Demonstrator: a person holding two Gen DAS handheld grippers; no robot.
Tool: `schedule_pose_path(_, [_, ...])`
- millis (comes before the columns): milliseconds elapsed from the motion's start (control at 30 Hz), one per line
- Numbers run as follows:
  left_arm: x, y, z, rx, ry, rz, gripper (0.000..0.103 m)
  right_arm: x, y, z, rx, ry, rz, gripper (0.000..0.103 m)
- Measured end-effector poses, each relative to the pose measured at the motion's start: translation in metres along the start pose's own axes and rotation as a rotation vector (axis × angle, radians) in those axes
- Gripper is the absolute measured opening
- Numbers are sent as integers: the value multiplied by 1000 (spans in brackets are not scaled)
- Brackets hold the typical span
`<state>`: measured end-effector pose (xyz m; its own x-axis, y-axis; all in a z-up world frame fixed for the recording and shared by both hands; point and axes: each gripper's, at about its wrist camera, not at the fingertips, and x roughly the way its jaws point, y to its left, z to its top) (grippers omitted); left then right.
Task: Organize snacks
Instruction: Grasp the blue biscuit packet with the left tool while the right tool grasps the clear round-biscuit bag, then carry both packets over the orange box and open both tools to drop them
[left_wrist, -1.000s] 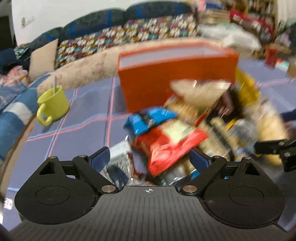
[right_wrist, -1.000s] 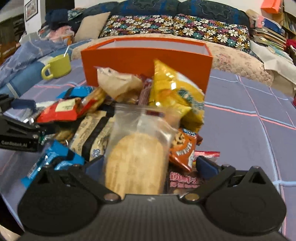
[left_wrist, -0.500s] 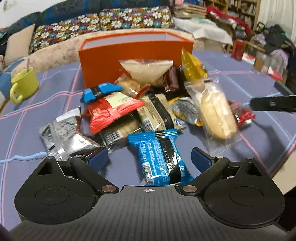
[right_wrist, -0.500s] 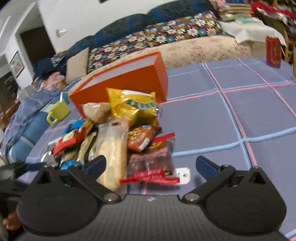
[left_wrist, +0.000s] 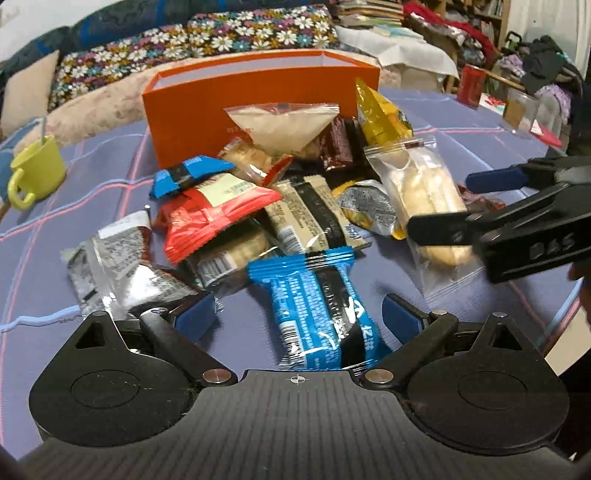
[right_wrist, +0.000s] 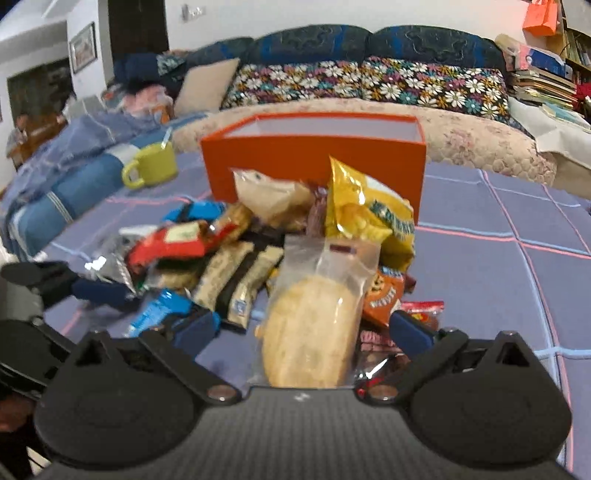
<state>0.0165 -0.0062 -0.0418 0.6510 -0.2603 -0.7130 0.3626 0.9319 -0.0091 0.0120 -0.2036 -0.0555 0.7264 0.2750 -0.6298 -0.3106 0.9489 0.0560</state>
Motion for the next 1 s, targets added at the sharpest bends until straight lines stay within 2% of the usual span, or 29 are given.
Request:
schedule_pose_path(67, [3, -3, 1, 11, 7, -1, 63, 7, 4, -1, -4, 14, 4, 97])
schedule_pose_path(100, [4, -4, 1, 19, 7, 0, 50, 9, 7, -1, -14, 17, 11, 83])
schedule_pose_path(133, [7, -5, 0, 21, 19, -11, 39, 11, 10, 0, -33, 19, 3, 60])
schedule_pose_path(167, [9, -3, -1, 18, 34, -30, 24, 13, 10, -1, -29, 34, 19, 58])
schedule_pose_path(200, [7, -4, -3, 31, 16, -16, 9, 14, 9, -2, -16, 45, 43, 58])
schedule_pose_path(333, [-1, 10, -6, -10, 19, -52, 10, 2, 11, -7, -41, 22, 55, 58])
schedule_pose_path(467, [-5, 19, -12, -17, 19, -37, 13, -8, 2, -14, -25, 21, 70, 58])
schedule_pose_path(533, [-6, 16, -15, 8, 14, -10, 22, -3, -4, -22, -5, 51, 76, 60])
schedule_pose_path(600, [-6, 11, -15, 27, 14, 13, 53, -4, -5, -25, -3, 51, 85, 64])
schedule_pose_path(667, [-7, 7, -15, 45, 12, 25, 60, -8, -3, -26, -22, 39, 74, 78])
schedule_pose_path(700, [-7, 5, -16, 57, 15, 22, 60, -8, -1, -26, -31, 39, 67, 86])
schedule_pose_path(767, [-5, 3, -18, 71, 28, 20, 56, -6, 2, -29, -44, 47, 73, 86])
schedule_pose_path(833, [-6, 6, -20, 54, 22, -20, 36, 1, 7, -33, -64, 81, 75, 80])
schedule_pose_path(867, [-8, 10, -20, 35, 16, -33, 17, 1, 12, -35, -105, 68, 52, 76])
schedule_pose_path(900, [-9, 11, -20, 34, 12, -34, 14, 0, 16, -36, -136, 59, 40, 61])
schedule_pose_path(933, [-10, 16, -19, 14, 15, -41, 14, -2, 16, -35, -123, 61, 64, 57])
schedule_pose_path(1000, [-14, 24, -17, -40, 18, -69, 14, -7, 11, -32, -70, 58, 95, 57])
